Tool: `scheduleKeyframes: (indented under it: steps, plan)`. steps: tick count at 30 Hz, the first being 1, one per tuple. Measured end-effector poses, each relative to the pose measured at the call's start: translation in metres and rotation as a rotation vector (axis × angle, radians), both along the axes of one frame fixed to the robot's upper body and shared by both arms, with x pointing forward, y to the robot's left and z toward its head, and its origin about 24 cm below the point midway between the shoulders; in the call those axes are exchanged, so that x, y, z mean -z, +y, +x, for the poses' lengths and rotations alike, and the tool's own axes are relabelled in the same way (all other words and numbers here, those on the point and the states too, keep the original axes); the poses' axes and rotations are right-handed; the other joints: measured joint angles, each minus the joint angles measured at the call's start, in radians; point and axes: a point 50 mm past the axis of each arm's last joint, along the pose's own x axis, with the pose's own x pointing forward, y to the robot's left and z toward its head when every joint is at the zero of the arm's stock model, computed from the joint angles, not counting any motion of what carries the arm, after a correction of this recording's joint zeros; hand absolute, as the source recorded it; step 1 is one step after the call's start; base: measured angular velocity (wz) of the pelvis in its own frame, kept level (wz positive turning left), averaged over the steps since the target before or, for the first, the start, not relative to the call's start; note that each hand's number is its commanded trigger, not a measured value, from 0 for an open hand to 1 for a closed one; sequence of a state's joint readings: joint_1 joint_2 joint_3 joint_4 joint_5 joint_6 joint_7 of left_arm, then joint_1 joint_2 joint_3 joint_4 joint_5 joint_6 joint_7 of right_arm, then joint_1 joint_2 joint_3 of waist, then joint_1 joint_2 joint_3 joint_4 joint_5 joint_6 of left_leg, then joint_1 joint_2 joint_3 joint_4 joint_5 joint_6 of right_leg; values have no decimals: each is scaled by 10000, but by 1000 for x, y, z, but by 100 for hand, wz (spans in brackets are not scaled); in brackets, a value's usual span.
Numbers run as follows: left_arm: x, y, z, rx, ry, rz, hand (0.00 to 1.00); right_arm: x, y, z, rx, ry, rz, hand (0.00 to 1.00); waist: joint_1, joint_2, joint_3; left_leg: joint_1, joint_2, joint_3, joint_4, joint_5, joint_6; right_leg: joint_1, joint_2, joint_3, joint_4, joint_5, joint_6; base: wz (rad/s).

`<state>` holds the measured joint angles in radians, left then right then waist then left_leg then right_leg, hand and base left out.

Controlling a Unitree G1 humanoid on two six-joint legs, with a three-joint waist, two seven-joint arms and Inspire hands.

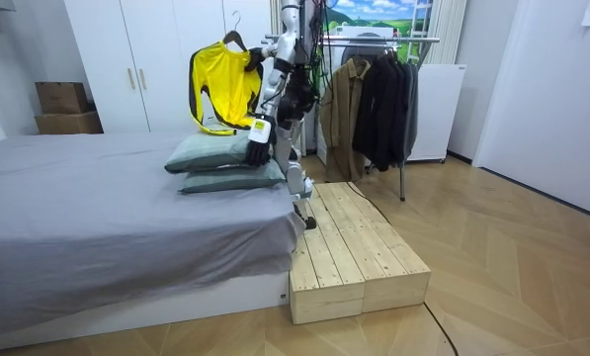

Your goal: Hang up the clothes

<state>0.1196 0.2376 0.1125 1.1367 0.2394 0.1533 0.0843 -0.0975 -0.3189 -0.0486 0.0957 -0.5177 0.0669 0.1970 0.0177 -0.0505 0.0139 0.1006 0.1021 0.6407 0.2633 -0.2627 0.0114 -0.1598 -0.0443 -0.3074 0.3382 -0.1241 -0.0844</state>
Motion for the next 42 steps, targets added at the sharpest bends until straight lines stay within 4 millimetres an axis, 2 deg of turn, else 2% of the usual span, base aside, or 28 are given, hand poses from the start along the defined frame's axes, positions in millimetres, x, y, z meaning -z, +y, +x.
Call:
scheduleKeyframes:
  steps: [2,4,5,6,7,8,9,10,11,12,13,14,15,16,17,18,19,21,23,25,27,29,30,31,34,36,39,42]
  plan:
    - [-3,7,-2,86,177,218,0,-1,7,2,-251,-20,3,100,-121,-54,-10,2,404,483,475,-111,-221,-29,149,119,27,-120,-55,-20]
    - [-5,15,-3,120,336,451,0,-1,11,3,-479,44,-37,100,-274,-20,-26,-19,902,676,1234,-165,-379,-87,744,756,-14,-311,33,-10]
    - [-5,15,-4,99,408,470,0,-1,11,3,-510,31,-9,100,-237,61,-62,0,1013,574,1505,-257,-470,-100,908,831,-104,-280,5,-54]
    - [-6,17,-7,30,567,563,0,-2,16,4,-689,45,-5,100,-45,58,-59,-86,944,-210,1966,-287,-382,-129,1155,1273,-129,-174,-93,-104]
    - [-5,16,-11,-34,822,635,0,0,22,5,-947,160,-125,100,62,67,-57,-291,718,-1330,2460,-252,-279,-42,1351,1731,-302,-8,-157,-109]
    - [-5,15,-12,4,921,666,0,2,23,4,-980,260,-181,100,74,46,-61,-366,541,-1875,2603,-280,-241,53,1417,1948,-539,165,-26,-109]
    - [-3,11,-12,180,1027,657,0,8,22,1,-993,517,-269,100,289,225,-121,-570,293,-2730,2464,-351,-116,285,1615,2442,-1182,622,798,-93]
    - [-3,9,-6,290,919,655,0,2,20,2,-1033,334,-519,100,481,256,-51,-905,160,-3500,2416,-440,-304,-567,1007,1914,1046,-371,190,-76]
    - [-3,10,-4,367,870,742,0,0,20,3,-1046,211,-605,100,397,31,-71,-995,-154,-3884,2421,-630,-592,-1102,300,2180,2552,-975,331,-41]
    - [-6,13,1,643,796,1065,0,0,19,5,-939,124,-740,100,366,-272,12,-1036,-539,-4400,2323,-949,-992,-1641,701,3374,3428,-1832,-7,-26]
    - [-4,7,4,832,694,1109,0,10,16,2,-778,659,-789,100,652,-80,-38,-858,-733,-4481,1804,-1045,-836,-1578,1394,4201,3040,-1477,-237,-52]
    - [-3,4,4,833,693,1040,0,14,16,0,-770,968,-754,100,865,-29,-68,-704,-973,-4557,1300,-1000,-670,-1405,1786,4796,2521,-1158,-239,-80]
    - [-1,-1,2,768,758,895,0,23,18,-1,-874,1381,-720,100,1178,241,-127,-568,-1191,-4697,107,-577,7,-766,2580,6326,789,-256,900,-88]
    - [3,-14,11,1029,727,670,0,20,14,0,-841,1319,-1014,100,1627,901,-179,-646,-1032,-4795,-515,20,15,-765,2224,4753,992,-610,739,-74]
    - [3,-19,19,1161,567,630,0,14,11,2,-803,1068,-1174,100,1681,923,-84,-708,-991,-4726,-413,251,-156,-1182,1330,3518,2203,-1011,598,-57]
    - [1,-18,22,1251,322,863,0,4,13,8,-939,496,-1284,100,1749,588,-142,-784,-967,-4331,189,584,-419,-1819,-214,3650,3164,-1524,895,-69]
    - [0,-18,21,1096,348,1076,0,-5,24,18,-1150,53,-1361,100,1631,447,-28,-896,-978,-4235,181,-211,-542,-2175,368,5026,3312,-1841,816,-72]
    - [1,-15,12,509,799,1122,0,5,37,13,-1470,480,-1240,100,1157,412,-33,-747,-755,-4069,70,-56,-523,-1859,922,5753,2611,-1279,808,-112]
    - [2,-7,-5,11,1417,1231,0,2,44,11,-1708,551,-1148,100,895,349,-5,-449,-758,-4733,-535,94,-272,-1442,1273,6213,1536,-620,775,-133]
    - [-2,6,-12,-237,1704,1808,0,-8,40,13,-1512,166,-898,100,141,23,143,-559,-711,-4856,-572,120,-309,-1384,1598,6749,753,-94,1113,-63]
    - [-3,9,-18,-733,1722,1952,0,-9,35,13,-1201,197,-841,100,150,-224,126,-862,-706,-4401,-454,111,-279,-1381,1666,7247,-207,775,1346,-88]
    - [-2,7,-24,-1074,1823,1954,0,-9,39,13,-1187,153,-811,100,237,-262,106,-1110,-503,-3589,-153,-57,-58,-1256,1410,6587,-1238,1771,1308,-114]
    - [-1,3,-27,-1204,1907,1894,0,-7,41,13,-1208,212,-816,100,405,-46,190,-1070,-191,-2990,70,-211,-43,-1326,1124,5053,-721,1844,827,-113]
    - [1,-2,-32,-1202,2100,1785,0,-3,41,10,-1197,359,-1013,100,581,87,88,-868,75,-2357,30,-234,-93,-1252,771,3454,238,1098,695,-101]
    - [3,-6,-44,-828,2493,1622,0,-1,40,9,-1046,504,-1218,100,856,74,40,-312,87,-1161,-170,-164,-310,-663,-119,1700,1188,-339,956,-60]
    - [3,-7,-46,-879,2561,1428,0,2,42,8,-1047,638,-1188,100,846,80,20,-373,-61,-1259,151,-186,-382,-567,25,2005,697,-455,910,-29]
    - [2,-1,-48,-1176,2577,1341,0,6,52,7,-1352,847,-960,100,966,123,14,-576,-131,-2403,9,-183,-335,-452,467,2287,-148,213,649,-49]
    - [2,-2,-51,-1261,2631,1297,0,8,53,6,-1530,1135,-891,100,939,37,-2,-554,-197,-2479,-173,-112,-256,-360,578,2261,-474,507,683,-18]
